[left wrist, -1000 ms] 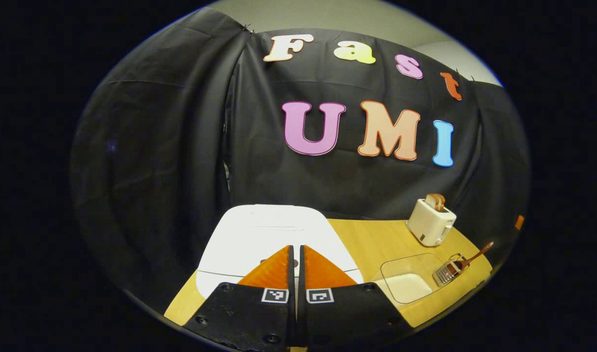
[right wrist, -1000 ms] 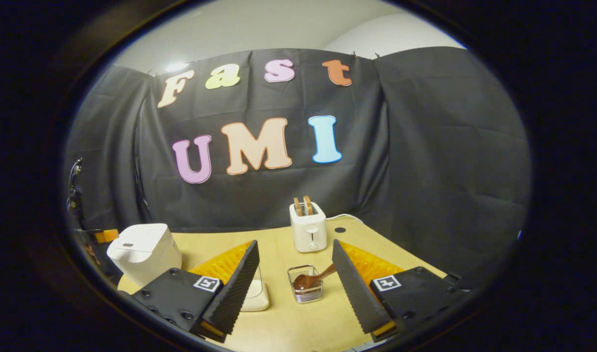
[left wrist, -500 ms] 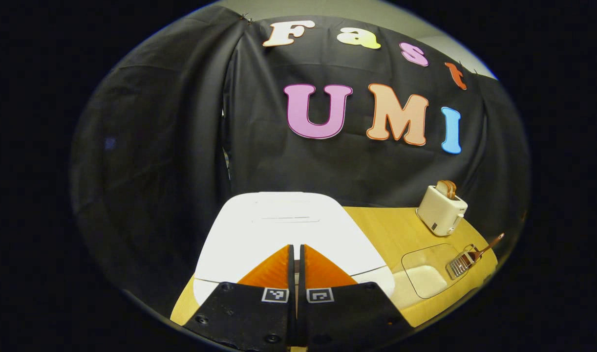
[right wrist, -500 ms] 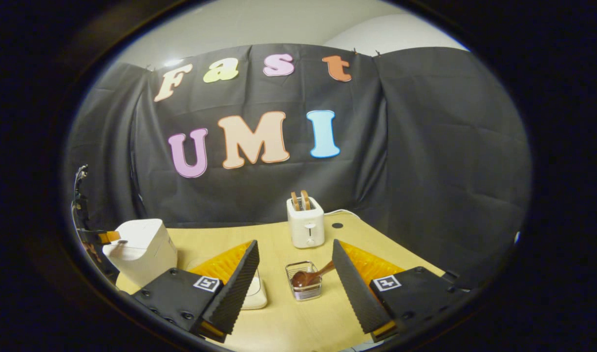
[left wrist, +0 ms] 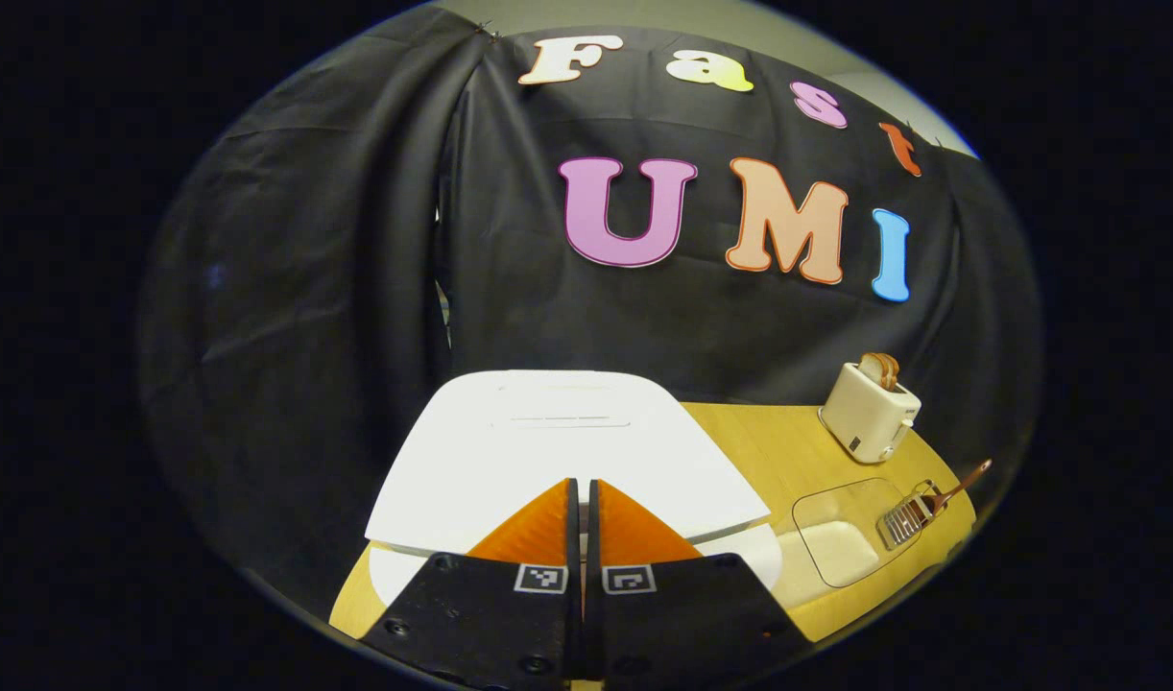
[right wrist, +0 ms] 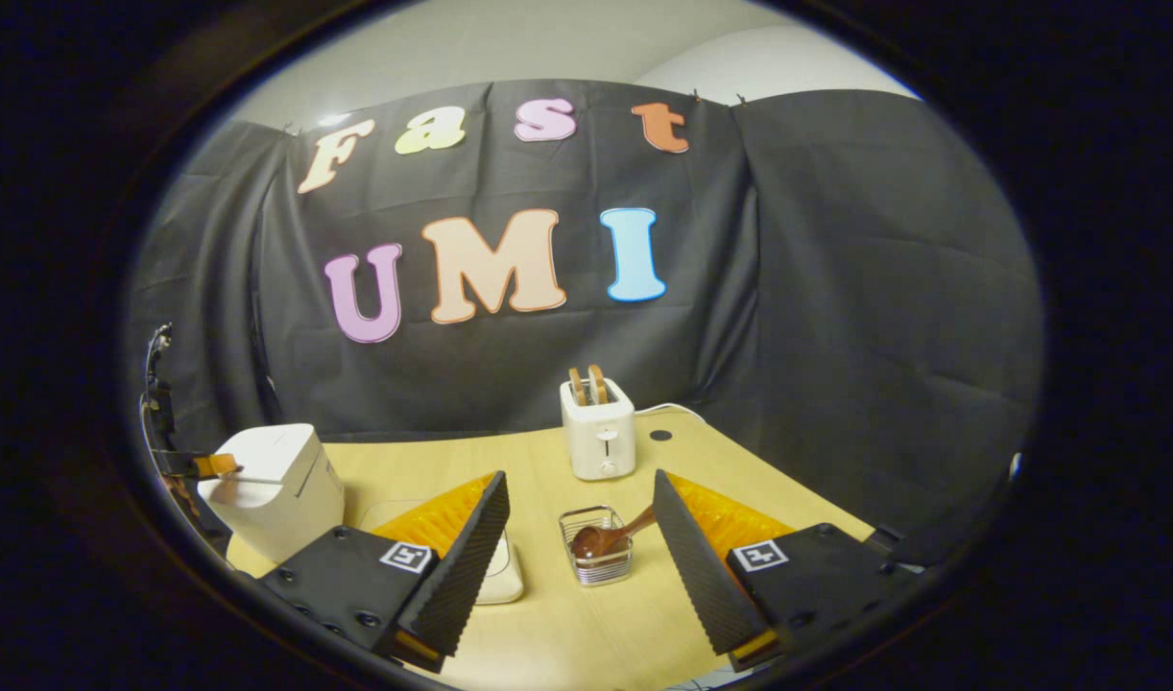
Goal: Close the left gripper, press the button to open the rice cooker; take a wooden spoon from the chopstick holder with the right hand, scoop a spoonful of rice and pour it into the rice cooker, then put the wooden spoon back into the chopstick holder.
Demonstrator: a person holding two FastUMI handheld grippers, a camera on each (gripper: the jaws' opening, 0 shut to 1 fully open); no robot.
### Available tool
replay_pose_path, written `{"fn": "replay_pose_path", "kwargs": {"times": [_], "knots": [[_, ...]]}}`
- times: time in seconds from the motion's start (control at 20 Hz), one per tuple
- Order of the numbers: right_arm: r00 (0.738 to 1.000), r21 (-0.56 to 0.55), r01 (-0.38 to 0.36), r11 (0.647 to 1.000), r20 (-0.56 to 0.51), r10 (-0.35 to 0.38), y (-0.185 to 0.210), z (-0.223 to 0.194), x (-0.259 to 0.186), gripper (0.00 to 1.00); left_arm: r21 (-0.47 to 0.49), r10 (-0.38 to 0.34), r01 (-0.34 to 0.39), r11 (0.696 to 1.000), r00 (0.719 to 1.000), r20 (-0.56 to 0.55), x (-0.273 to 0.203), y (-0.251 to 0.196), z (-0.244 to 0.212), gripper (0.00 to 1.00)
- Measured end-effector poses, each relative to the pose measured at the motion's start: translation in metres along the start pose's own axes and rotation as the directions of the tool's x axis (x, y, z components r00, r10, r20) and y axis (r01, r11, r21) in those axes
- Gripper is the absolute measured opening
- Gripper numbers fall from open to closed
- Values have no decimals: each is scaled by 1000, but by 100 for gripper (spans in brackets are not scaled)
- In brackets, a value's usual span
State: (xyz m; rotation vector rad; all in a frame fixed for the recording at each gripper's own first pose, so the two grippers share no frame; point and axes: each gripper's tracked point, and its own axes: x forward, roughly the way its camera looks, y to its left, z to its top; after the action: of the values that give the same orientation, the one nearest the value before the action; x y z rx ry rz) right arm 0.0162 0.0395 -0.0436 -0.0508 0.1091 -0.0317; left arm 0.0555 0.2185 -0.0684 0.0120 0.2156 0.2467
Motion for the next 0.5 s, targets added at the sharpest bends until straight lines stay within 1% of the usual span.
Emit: {"fn": "replay_pose_path", "kwargs": {"times": [0.15, 0.35, 0.5], "knots": [[1000, 6, -2, 1000, -3, 2, 0, -2, 4, 94, 31, 7, -8, 999, 999, 50, 1, -2, 23, 0], [1000, 11, 1, 1000, 0, -1, -3, -2, 5, 95, 24, 24, -27, 999, 992, 120, 3, -4, 55, 0], [1000, 15, 8, 1000, 1, -8, -7, -6, 5, 95, 22, 33, -37, 999, 987, 159, 6, -4, 67, 0]]}}
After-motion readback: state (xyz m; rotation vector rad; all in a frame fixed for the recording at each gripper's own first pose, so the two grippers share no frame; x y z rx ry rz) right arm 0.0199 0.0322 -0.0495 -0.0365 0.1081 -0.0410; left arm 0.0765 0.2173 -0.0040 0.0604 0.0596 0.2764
